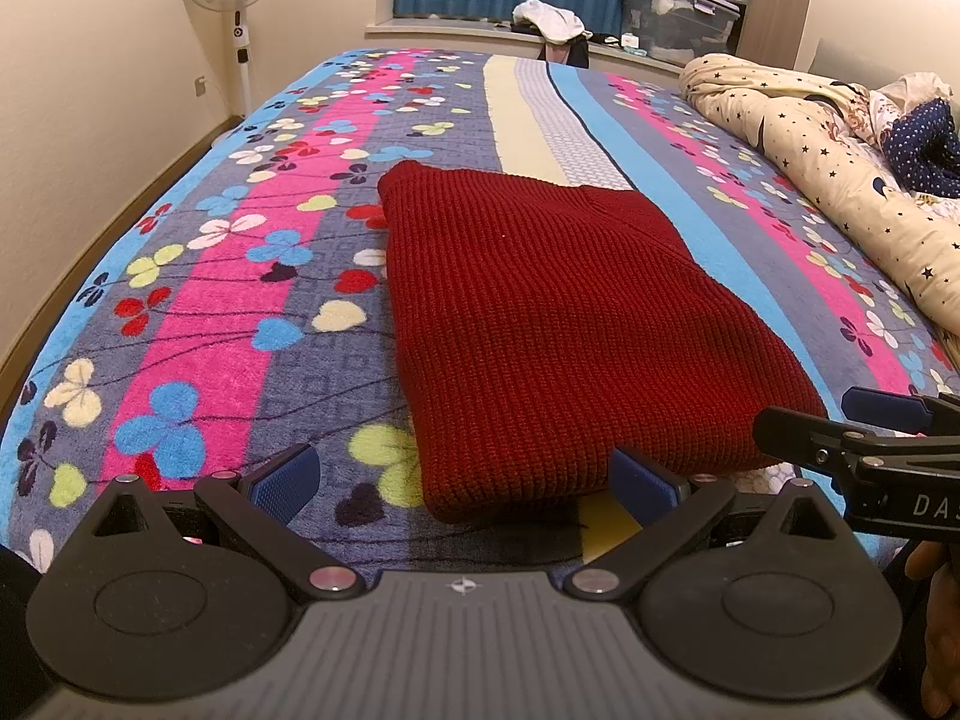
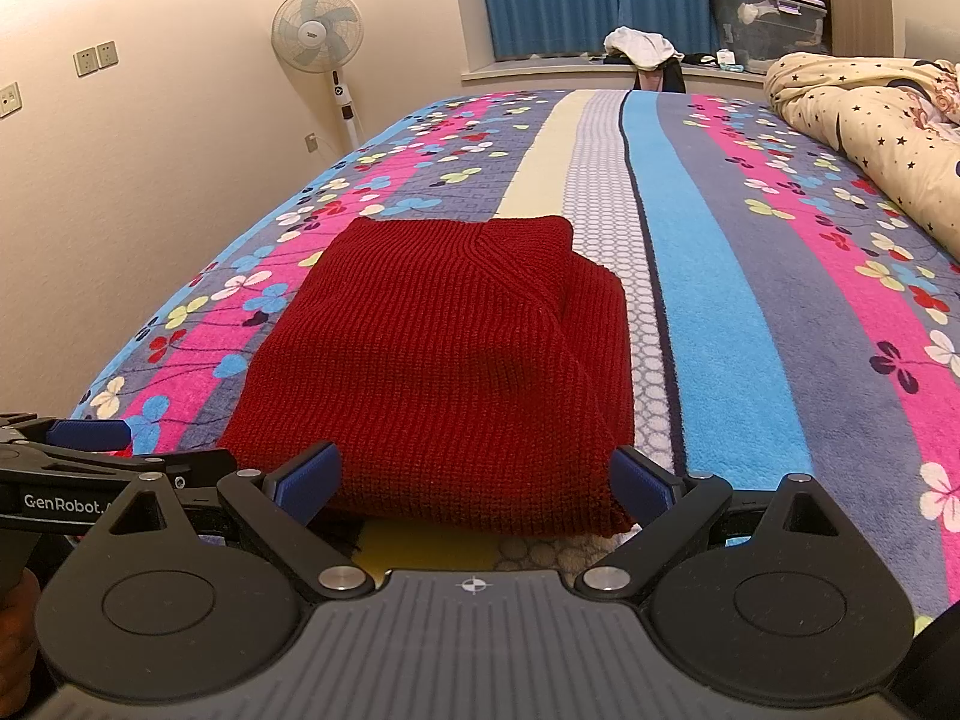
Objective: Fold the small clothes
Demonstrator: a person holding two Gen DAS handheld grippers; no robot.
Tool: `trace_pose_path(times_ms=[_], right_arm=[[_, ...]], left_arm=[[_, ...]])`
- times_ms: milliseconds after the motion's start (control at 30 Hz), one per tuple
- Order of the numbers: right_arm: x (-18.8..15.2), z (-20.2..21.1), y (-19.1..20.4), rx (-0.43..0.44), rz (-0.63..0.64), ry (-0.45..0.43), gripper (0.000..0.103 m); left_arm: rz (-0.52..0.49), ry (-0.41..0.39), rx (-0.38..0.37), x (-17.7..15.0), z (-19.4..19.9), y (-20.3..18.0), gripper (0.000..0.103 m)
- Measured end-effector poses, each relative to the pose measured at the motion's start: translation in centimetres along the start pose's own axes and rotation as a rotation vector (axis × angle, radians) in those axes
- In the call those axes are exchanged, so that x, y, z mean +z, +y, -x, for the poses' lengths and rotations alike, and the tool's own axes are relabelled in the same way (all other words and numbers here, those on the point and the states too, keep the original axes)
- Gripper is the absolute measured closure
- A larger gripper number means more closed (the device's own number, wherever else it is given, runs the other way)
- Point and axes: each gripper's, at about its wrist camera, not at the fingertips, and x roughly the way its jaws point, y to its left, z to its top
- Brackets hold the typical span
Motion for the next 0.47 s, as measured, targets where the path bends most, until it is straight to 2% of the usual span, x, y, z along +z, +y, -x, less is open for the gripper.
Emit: trace_pose_path(times_ms=[467], right_arm=[[0.01, -0.01, 0.02, 0.0, -0.001, 0.0, 0.007]], left_arm=[[-0.007, -0.006, -0.003, 0.09, 0.16, -0.32, 0.0]])
